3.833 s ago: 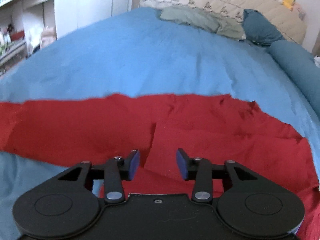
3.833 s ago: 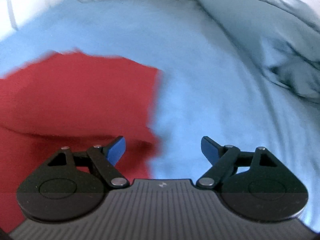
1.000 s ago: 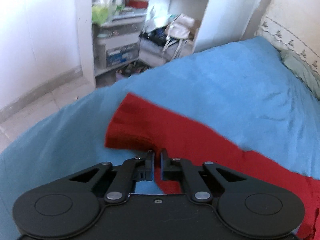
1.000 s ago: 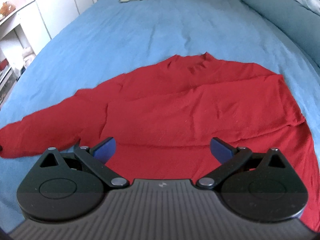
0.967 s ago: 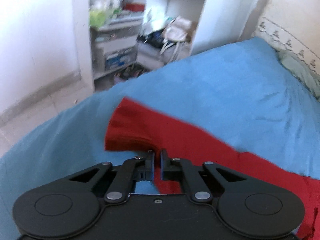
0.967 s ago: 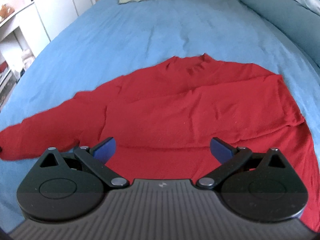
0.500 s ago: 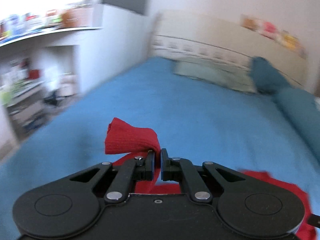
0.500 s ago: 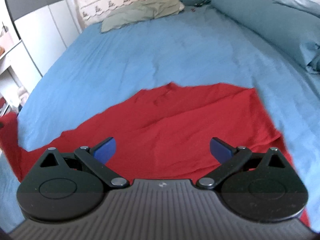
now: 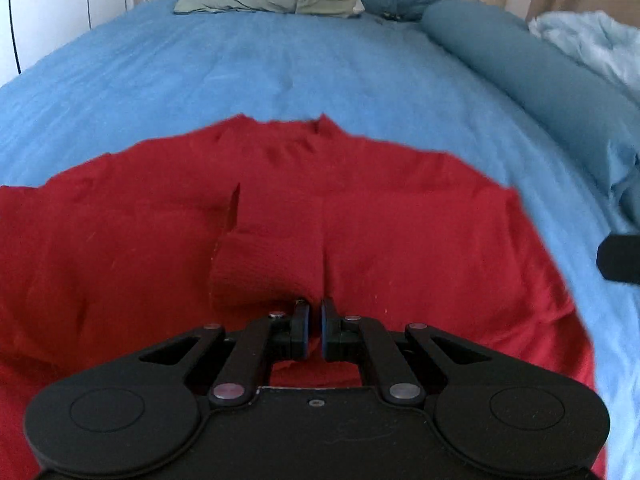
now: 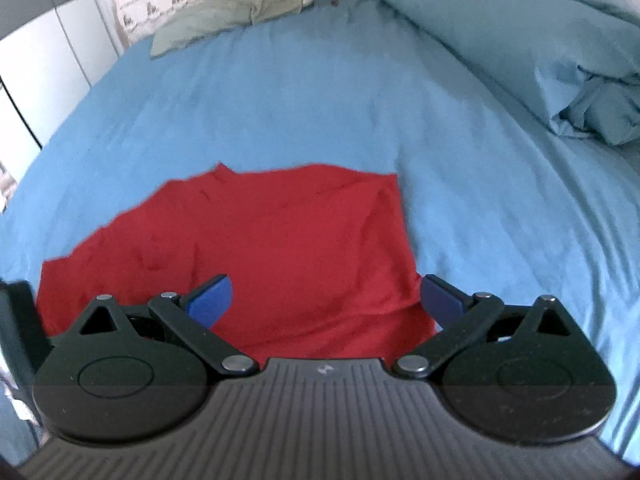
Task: Fold small clothes
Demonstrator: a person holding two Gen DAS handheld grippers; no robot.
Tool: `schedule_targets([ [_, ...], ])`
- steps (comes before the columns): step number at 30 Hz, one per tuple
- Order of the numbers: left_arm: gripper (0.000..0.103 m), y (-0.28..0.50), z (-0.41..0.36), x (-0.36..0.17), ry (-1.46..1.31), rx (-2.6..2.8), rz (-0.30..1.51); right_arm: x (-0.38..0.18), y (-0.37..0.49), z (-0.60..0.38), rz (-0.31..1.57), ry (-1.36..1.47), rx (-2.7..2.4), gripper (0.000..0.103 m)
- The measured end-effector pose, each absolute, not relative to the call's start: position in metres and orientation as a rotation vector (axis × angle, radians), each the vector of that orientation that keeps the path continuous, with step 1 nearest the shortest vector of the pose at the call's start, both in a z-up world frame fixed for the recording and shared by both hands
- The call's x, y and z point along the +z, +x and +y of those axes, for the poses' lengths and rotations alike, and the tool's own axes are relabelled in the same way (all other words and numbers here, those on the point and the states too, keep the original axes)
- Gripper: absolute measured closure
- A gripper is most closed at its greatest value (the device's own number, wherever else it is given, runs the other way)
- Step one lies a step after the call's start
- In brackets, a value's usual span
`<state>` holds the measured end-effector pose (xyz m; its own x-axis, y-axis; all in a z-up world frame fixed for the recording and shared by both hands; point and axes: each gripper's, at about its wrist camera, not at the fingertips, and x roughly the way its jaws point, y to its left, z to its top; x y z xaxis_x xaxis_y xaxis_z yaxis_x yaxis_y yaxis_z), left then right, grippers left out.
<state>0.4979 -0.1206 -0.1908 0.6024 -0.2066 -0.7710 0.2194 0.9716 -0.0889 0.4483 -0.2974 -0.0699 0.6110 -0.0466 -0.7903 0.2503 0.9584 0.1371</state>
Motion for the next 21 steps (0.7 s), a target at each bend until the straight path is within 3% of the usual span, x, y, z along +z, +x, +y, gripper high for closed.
schedule_targets([
  [3, 0.094, 0.496, -0.117, -0.188, 0.026, -0.266, 0.885, -0.078, 0.450, -0.299, 0.919, 0.238, -0.138, 0.000],
  [7, 0.048, 0.492, -0.090, -0.167, 0.055, -0.263, 0.850, -0.082, 0.457, -0.293, 0.927, 0.223, -0.093, 0.000],
  [18, 0.039, 0.483, 0.064, -0.159, 0.090, 0.051, 0.867, -0.131, 0.507, -0.176, 0.974, -0.089, 0.156, 0.000],
  [20, 0.039, 0.483, 0.082, -0.160, 0.087, 0.072, 0.876, -0.144, 0.517, -0.159, 0.979, -0.138, 0.163, 0.011],
  [21, 0.039, 0.482, 0.088, -0.161, 0.093, 0.077, 0.874, -0.149, 0.522, -0.153, 0.982, -0.153, 0.161, 0.023],
])
